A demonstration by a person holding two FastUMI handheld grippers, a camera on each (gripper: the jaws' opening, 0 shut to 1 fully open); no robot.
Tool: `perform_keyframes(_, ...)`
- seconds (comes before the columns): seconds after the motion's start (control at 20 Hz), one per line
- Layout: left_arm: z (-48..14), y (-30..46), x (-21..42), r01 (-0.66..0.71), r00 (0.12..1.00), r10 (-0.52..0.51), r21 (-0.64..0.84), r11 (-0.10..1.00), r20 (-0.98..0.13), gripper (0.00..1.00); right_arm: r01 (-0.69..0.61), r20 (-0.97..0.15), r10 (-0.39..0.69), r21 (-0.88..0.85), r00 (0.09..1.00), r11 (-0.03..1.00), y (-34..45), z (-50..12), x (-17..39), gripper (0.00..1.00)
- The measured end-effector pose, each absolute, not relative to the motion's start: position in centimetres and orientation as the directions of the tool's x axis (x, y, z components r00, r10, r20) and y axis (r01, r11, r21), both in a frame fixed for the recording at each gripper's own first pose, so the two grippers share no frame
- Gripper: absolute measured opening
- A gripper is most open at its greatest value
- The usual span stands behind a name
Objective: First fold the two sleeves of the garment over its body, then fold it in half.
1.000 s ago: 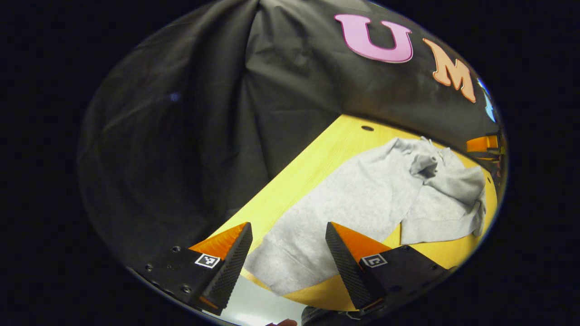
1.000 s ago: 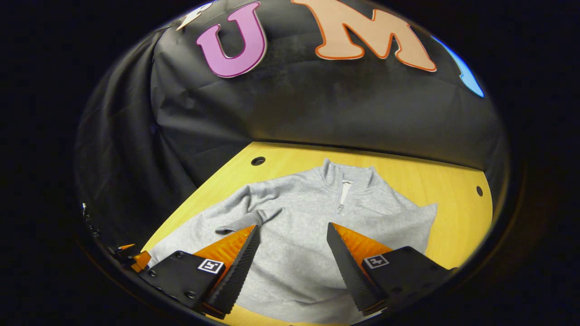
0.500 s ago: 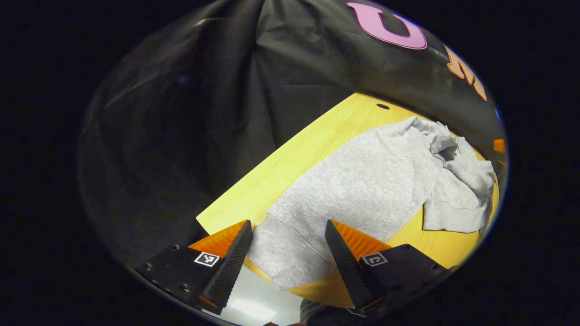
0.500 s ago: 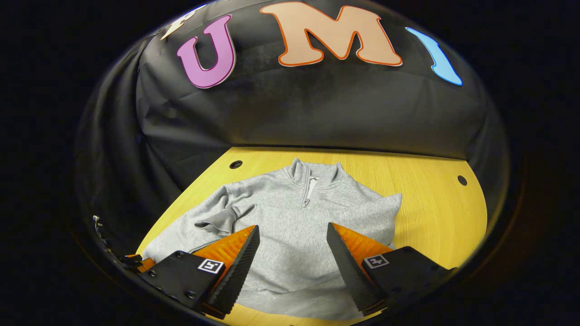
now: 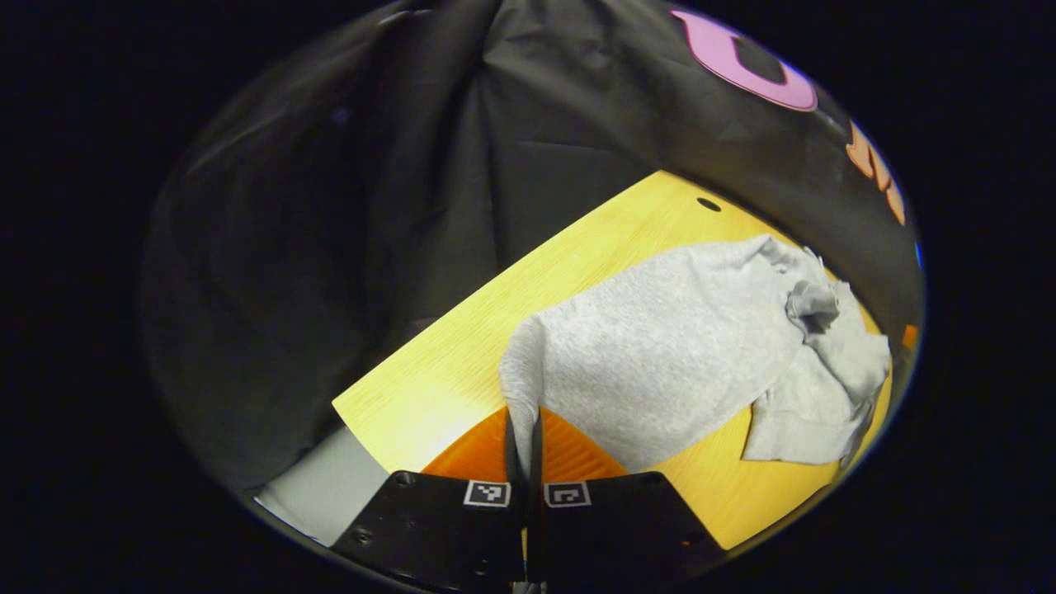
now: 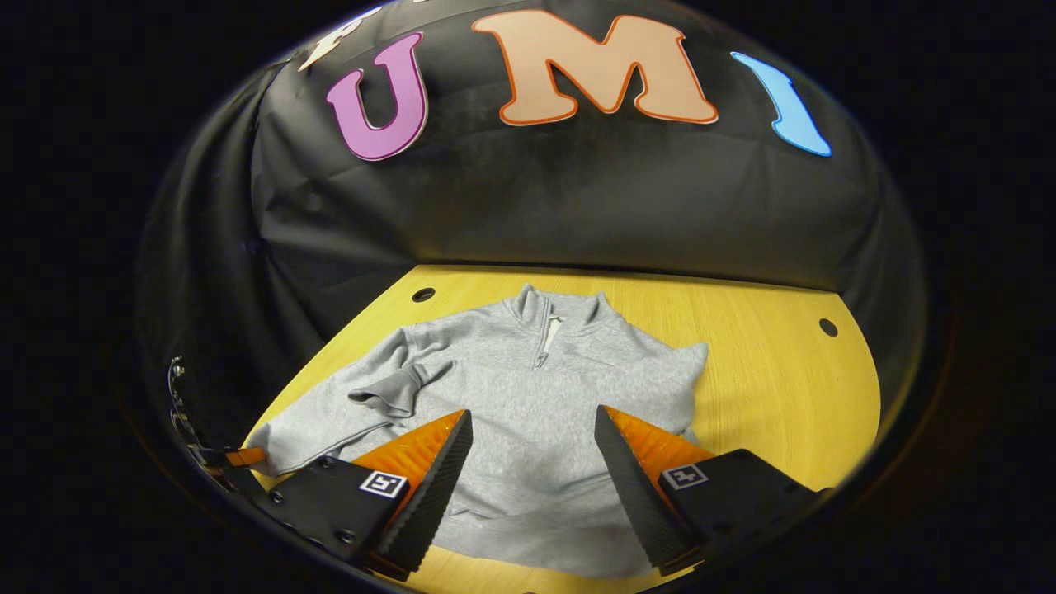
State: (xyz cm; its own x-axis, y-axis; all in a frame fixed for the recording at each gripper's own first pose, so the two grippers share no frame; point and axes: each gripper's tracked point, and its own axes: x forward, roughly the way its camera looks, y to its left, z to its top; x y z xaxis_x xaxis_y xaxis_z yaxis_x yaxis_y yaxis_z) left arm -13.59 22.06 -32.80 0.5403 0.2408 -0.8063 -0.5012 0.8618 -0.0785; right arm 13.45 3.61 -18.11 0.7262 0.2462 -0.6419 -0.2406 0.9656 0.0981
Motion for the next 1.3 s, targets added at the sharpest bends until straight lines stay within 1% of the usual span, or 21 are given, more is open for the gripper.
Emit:
perform_keyframes(0.25, -29.0, 22.7, -9.9, -0.46, 0.616, 0.26, -0.072, 0.885, -0.743, 0.0, -0.186, -0.638, 0.211, 0.107, 0.741, 0.977, 0.6, -17.9, 12.4, 0.96)
perform_keyframes(0.4, -26.6, 21.7, -6.7, -0.428, 0.655, 0.233, -0.098, 0.898, -0.719, 0.0, -0.148, -0.641, 0.179, 0.101, 0.747, 0.984, -1.7, -18.1, 11.7, 0.96)
perform_keyframes(0.45, -25.5, 21.4, -5.5, -0.399, 0.67, 0.223, -0.091, 0.912, -0.708, 0.0, -0.123, -0.63, 0.154, 0.093, 0.761, 0.988, -2.9, -17.8, 11.7, 0.96)
perform_keyframes(0.5, -24.8, 20.9, -4.5, -0.375, 0.682, 0.215, -0.081, 0.923, -0.699, 0.0, -0.104, -0.62, 0.14, 0.095, 0.772, 0.99, -3.7, -17.5, 11.6, 0.92)
perform_keyframes(0.55, -23.9, 20.5, -3.5, -0.353, 0.696, 0.209, -0.074, 0.933, -0.687, 0.0, -0.084, -0.618, 0.131, 0.104, 0.775, 0.991, -4.4, -17.5, 11.3, 0.96)
perform_keyframes(0.7, -20.9, 18.6, 0.3, -0.296, 0.753, 0.183, -0.077, 0.952, -0.632, 0.0, -0.028, -0.623, 0.1, 0.124, 0.775, 0.992, -6.7, -17.5, 10.4, 0.96)
perform_keyframes(0.85, -18.0, 16.1, 4.5, -0.23, 0.808, 0.131, -0.103, 0.968, -0.575, 0.0, 0.022, -0.612, 0.055, 0.116, 0.789, 0.993, -9.4, -17.0, 9.8, 0.96)
perform_keyframes(1.0, -15.8, 12.4, 7.8, -0.146, 0.84, 0.06, -0.119, 0.982, -0.539, 0.0, 0.061, -0.61, 0.014, 0.102, 0.792, 0.993, -11.6, -16.9, 9.0, 0.96)
perform_keyframes(1.3, -13.3, 4.0, 11.7, 0.044, 0.863, -0.088, -0.099, 0.994, -0.498, 0.0, 0.14, -0.613, -0.057, 0.088, 0.788, 0.986, -15.3, -16.3, 6.8, 0.96)
